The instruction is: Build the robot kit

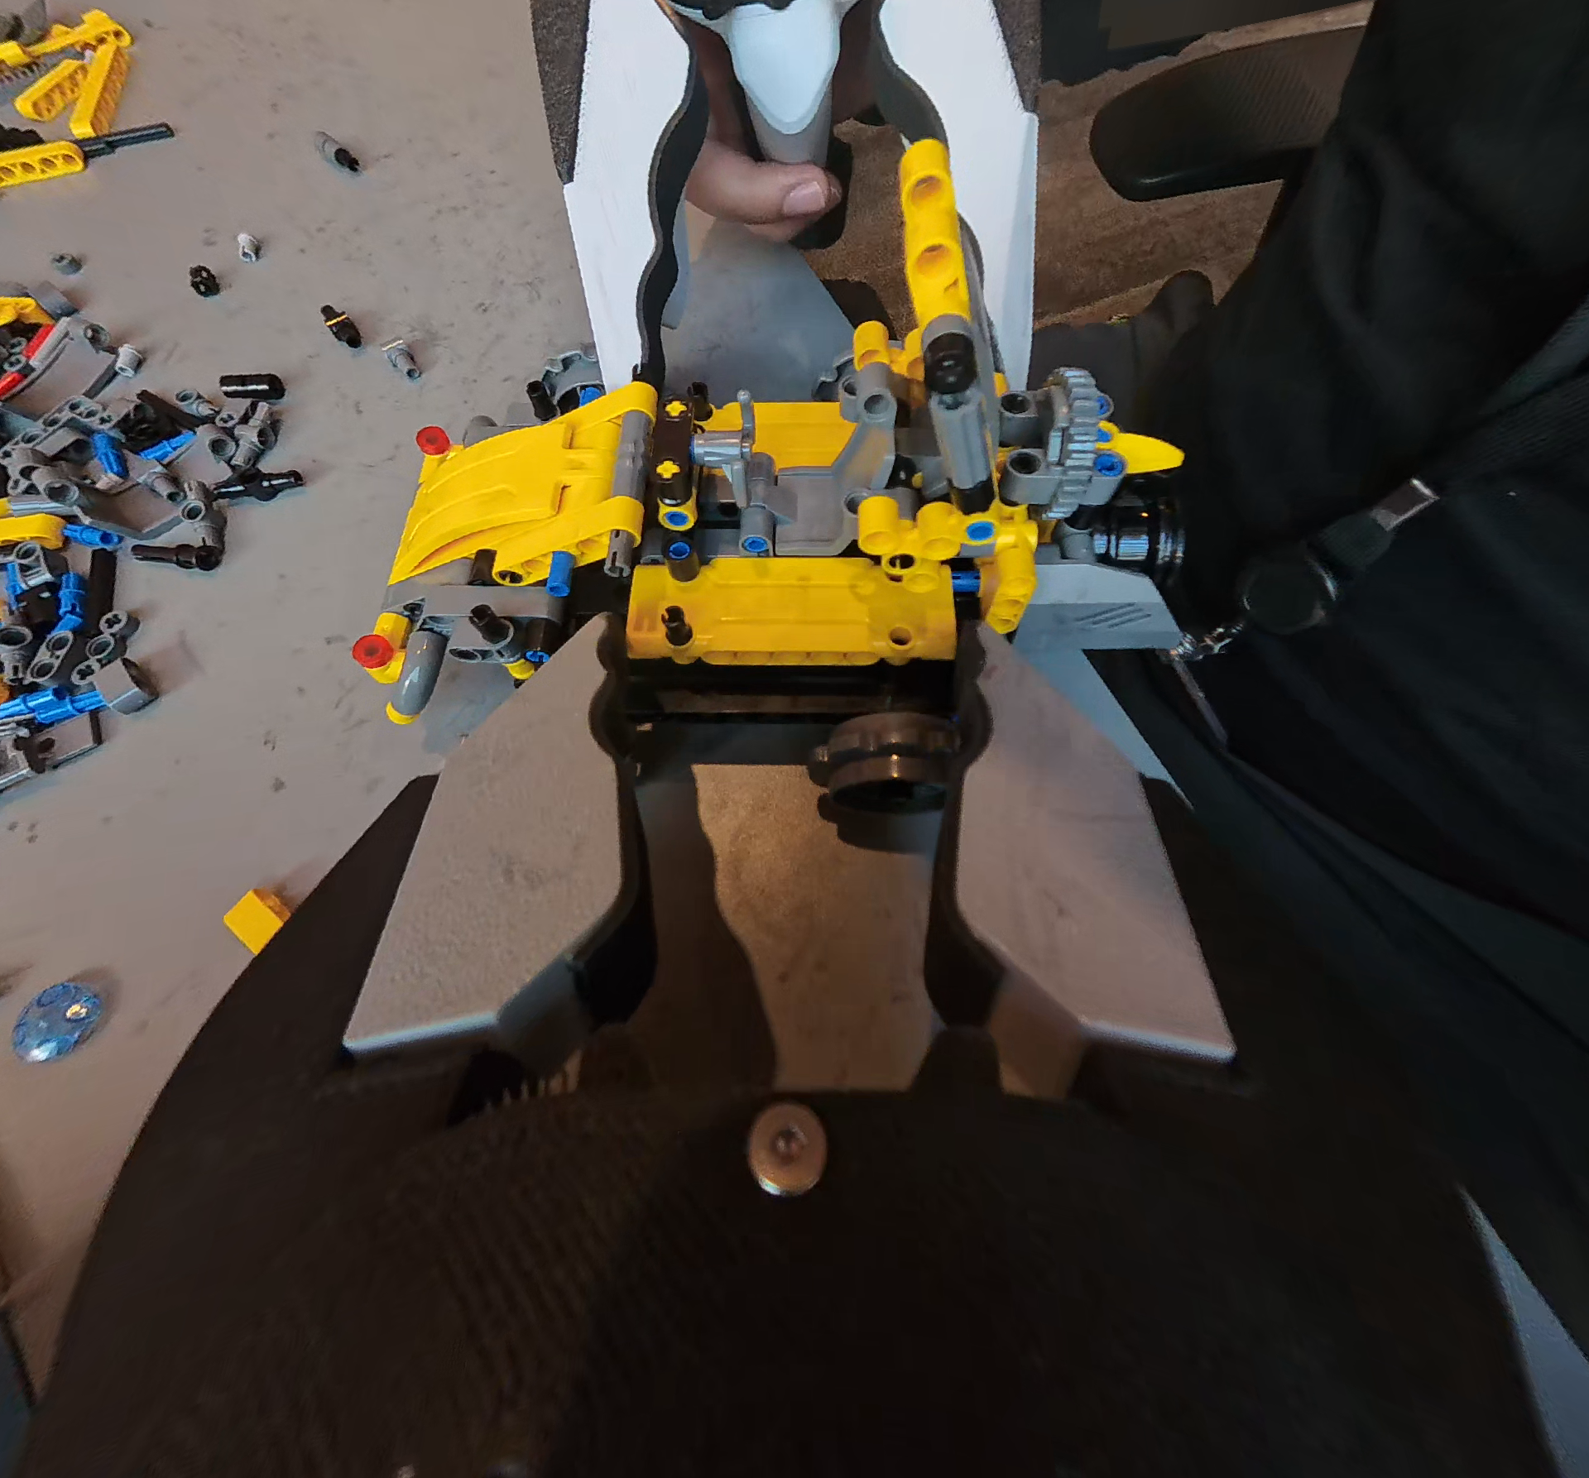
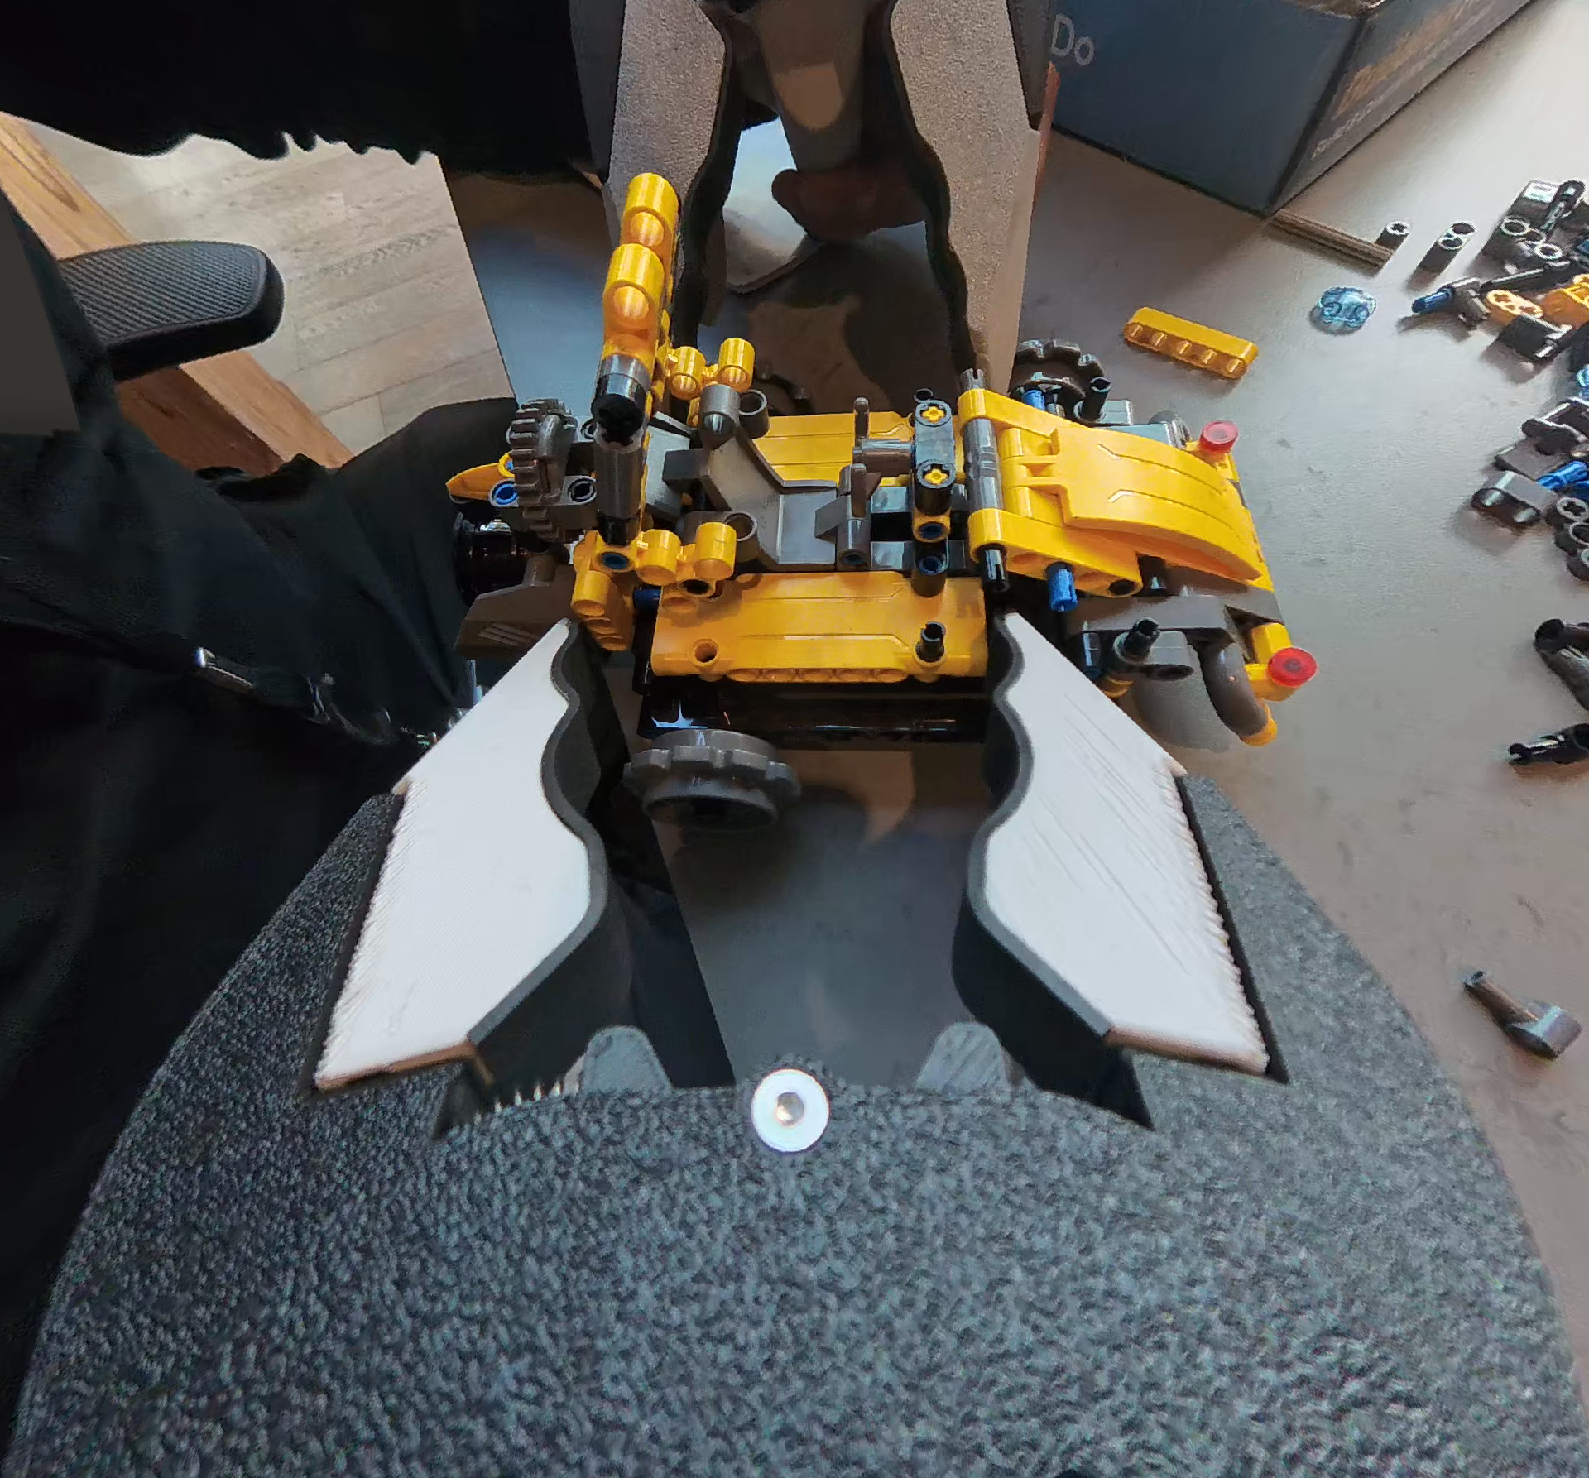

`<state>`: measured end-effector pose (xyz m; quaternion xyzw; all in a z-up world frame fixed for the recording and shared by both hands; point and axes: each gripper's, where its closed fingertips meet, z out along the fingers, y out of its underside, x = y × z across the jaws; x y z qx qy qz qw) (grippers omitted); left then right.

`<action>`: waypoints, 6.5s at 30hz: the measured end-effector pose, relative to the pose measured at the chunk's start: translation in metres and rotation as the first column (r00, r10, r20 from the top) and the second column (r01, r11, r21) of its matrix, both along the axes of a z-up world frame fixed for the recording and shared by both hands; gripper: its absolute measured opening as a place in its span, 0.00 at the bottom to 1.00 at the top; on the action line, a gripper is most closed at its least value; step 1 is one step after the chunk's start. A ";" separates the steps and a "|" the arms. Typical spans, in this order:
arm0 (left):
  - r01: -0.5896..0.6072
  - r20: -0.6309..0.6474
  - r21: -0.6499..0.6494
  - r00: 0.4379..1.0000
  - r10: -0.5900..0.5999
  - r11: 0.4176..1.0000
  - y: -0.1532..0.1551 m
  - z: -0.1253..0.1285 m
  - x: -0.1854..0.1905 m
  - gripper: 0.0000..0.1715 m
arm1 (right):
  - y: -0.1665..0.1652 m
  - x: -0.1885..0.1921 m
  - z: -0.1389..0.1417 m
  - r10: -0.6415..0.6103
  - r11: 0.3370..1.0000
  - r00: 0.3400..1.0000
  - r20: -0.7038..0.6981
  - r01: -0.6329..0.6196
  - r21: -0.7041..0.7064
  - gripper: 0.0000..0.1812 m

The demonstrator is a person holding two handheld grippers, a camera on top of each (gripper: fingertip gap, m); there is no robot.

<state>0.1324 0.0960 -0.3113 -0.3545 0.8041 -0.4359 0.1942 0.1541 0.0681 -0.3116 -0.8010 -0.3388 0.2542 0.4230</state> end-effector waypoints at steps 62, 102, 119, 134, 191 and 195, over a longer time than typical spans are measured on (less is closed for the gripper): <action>0.069 0.023 -0.089 0.997 -0.067 0.994 -0.012 0.008 -0.003 0.46 | 0.004 -0.001 0.000 0.032 0.999 0.999 0.013 -0.032 0.020 0.50; 0.037 0.023 -0.079 0.999 -0.036 0.996 -0.007 0.007 0.001 0.48 | 0.010 0.005 -0.004 0.063 0.997 0.996 0.070 -0.065 0.029 0.50; -0.129 0.020 -0.017 0.991 0.129 0.992 0.004 0.018 -0.017 0.29 | 0.014 0.008 -0.004 -0.042 0.998 0.995 0.094 0.036 0.060 0.47; -0.134 0.178 -0.249 0.967 0.181 0.959 0.000 0.076 -0.052 0.28 | 0.016 0.010 -0.004 -0.155 0.987 0.984 0.092 0.149 0.067 0.46; -0.474 -0.101 -0.598 0.845 0.525 0.647 -0.023 0.074 -0.038 0.03 | -0.037 -0.076 0.040 -0.249 0.705 0.819 0.516 -0.213 0.677 0.07; -0.490 -0.120 -0.618 0.832 0.542 0.615 -0.025 0.074 -0.035 0.03 | -0.039 -0.075 0.041 -0.262 0.707 0.857 0.444 -0.143 0.693 0.07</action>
